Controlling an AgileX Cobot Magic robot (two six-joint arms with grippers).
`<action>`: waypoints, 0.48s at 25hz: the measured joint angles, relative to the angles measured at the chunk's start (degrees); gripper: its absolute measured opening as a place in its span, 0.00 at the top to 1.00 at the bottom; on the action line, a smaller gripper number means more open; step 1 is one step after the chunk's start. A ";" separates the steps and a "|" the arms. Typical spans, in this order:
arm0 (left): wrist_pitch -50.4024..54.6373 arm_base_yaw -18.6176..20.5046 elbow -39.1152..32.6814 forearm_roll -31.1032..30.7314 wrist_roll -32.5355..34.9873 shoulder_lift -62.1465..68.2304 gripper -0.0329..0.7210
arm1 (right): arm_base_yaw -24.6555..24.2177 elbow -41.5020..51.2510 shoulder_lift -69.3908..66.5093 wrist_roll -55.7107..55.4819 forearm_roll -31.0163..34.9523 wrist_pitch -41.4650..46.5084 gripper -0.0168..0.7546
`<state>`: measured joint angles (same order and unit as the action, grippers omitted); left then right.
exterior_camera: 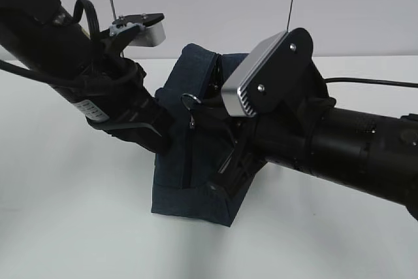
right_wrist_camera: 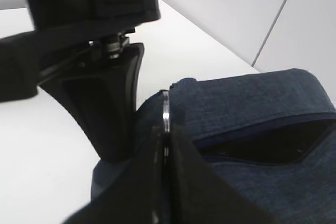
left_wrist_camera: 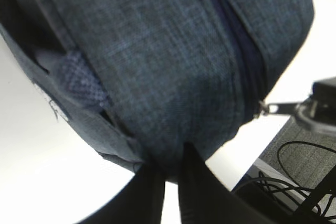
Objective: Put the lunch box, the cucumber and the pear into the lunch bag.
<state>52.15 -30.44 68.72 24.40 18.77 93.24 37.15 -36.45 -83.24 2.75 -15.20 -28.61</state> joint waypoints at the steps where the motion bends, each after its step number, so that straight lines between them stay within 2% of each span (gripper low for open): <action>1: 0.11 0.00 0.00 0.00 0.12 0.00 0.95 | 0.00 0.00 0.00 1.04 0.90 0.00 0.98; 7: 0.71 0.00 0.00 0.00 0.24 0.00 0.95 | 0.00 0.00 0.03 7.72 7.13 0.00 0.98; 12: 1.23 0.00 0.00 -0.05 0.24 0.00 0.95 | 0.00 -1.35 0.13 8.85 9.03 1.18 0.98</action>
<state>53.38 -30.44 68.72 24.35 19.01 93.24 37.15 -37.79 -83.10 11.60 -6.17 -27.43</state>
